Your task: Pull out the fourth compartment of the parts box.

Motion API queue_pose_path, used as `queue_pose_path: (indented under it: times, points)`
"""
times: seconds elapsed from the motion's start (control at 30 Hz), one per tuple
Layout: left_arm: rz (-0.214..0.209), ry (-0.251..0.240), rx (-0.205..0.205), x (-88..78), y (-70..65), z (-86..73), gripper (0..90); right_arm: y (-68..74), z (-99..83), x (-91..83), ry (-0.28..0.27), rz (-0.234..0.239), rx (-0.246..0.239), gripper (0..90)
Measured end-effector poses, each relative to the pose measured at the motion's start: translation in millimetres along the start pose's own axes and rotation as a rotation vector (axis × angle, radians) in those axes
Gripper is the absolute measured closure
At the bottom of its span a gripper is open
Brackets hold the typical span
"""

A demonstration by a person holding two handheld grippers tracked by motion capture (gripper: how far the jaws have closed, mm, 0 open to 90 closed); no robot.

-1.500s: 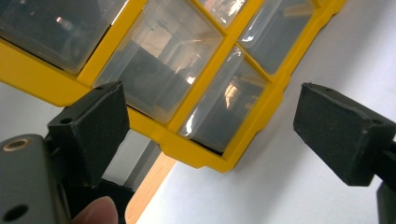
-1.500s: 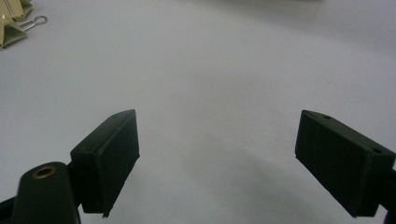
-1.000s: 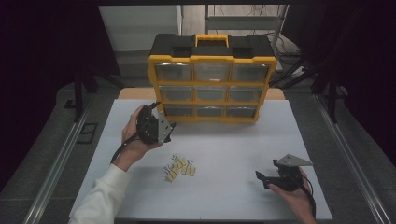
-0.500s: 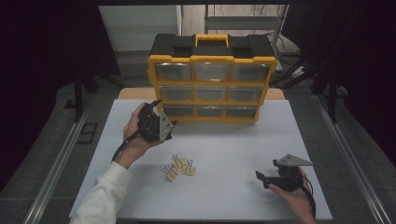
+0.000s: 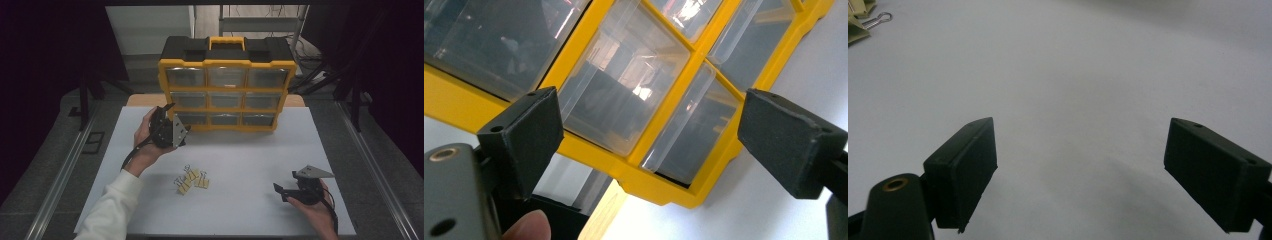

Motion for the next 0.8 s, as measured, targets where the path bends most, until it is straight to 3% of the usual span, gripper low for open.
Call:
queue_pose_path:
  times: [0.3, 0.4, 0.43, 0.8]
  points:
    - [-0.003, -0.003, -0.005, 4.9, -1.6, 2.4, 11.7, -0.2, 0.0, -0.1, 0.001, -0.001, 0.000, 14.3]
    - [0.003, -0.007, 0.011, 6.4, -0.4, 3.4, 11.8, -0.4, -0.1, -0.2, 0.001, -0.002, -0.002, 14.3]
    - [-0.001, -0.003, -0.002, 7.0, -1.6, 3.3, 11.9, -0.4, -0.2, -0.1, 0.002, -0.002, -0.002, 14.3]
    - [0.010, -0.008, 0.021, 14.1, -0.6, 7.1, 11.8, -0.6, -0.2, -0.3, 0.002, -0.004, -0.004, 14.3]
Point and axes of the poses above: each handheld gripper's, and its own axes: x roughly forward along the jaws, z roughly out of its top, y roughly to its left, the point moved 5 cm from there along x, roughly forward along the jaws, and after that the axes turned 9 degrees about z, right-handed, at the moved point
